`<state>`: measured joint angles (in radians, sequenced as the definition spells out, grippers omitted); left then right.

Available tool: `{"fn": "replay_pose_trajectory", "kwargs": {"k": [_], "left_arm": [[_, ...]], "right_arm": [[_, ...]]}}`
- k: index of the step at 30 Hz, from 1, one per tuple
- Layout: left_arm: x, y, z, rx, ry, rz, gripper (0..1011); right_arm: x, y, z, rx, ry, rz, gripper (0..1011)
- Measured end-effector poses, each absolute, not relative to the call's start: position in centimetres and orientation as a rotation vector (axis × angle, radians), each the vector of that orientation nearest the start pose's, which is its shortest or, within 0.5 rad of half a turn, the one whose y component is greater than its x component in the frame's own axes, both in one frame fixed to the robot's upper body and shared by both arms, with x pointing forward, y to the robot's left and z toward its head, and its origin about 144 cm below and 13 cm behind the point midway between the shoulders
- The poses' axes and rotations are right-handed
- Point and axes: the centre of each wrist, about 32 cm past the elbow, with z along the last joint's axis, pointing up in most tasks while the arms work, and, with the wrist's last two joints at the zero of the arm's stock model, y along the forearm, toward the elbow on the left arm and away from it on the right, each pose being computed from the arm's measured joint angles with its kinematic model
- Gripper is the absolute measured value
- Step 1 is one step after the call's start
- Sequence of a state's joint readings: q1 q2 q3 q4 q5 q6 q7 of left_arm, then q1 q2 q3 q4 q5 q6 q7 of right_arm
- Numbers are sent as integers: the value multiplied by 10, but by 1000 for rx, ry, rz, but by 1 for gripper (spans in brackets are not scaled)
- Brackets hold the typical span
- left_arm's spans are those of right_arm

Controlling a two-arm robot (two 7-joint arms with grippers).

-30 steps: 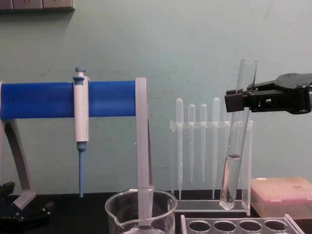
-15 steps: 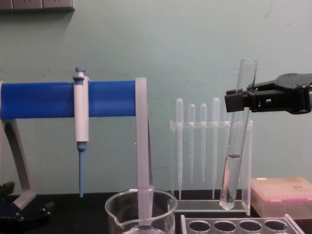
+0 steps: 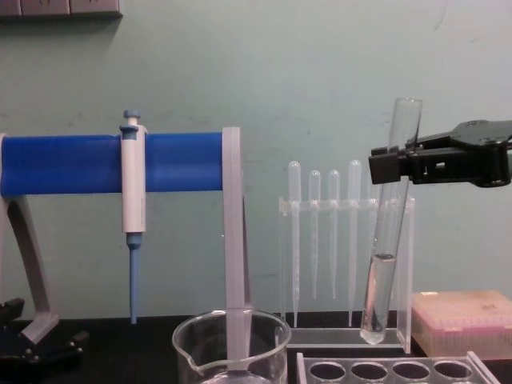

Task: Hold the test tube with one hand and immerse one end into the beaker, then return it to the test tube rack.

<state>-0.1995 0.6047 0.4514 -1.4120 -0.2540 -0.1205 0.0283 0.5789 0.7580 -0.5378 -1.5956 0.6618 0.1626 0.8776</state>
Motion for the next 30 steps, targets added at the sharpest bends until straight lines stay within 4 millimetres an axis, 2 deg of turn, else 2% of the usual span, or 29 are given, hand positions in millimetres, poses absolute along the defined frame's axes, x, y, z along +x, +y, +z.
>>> {"fn": "replay_pose_trajectory", "kwargs": {"k": [30], "left_arm": [[489, 310, 1140, 305, -285, 1248, 1000]], "right_arm": [[547, -306, 1321, -193, -152, -328, 226]]}}
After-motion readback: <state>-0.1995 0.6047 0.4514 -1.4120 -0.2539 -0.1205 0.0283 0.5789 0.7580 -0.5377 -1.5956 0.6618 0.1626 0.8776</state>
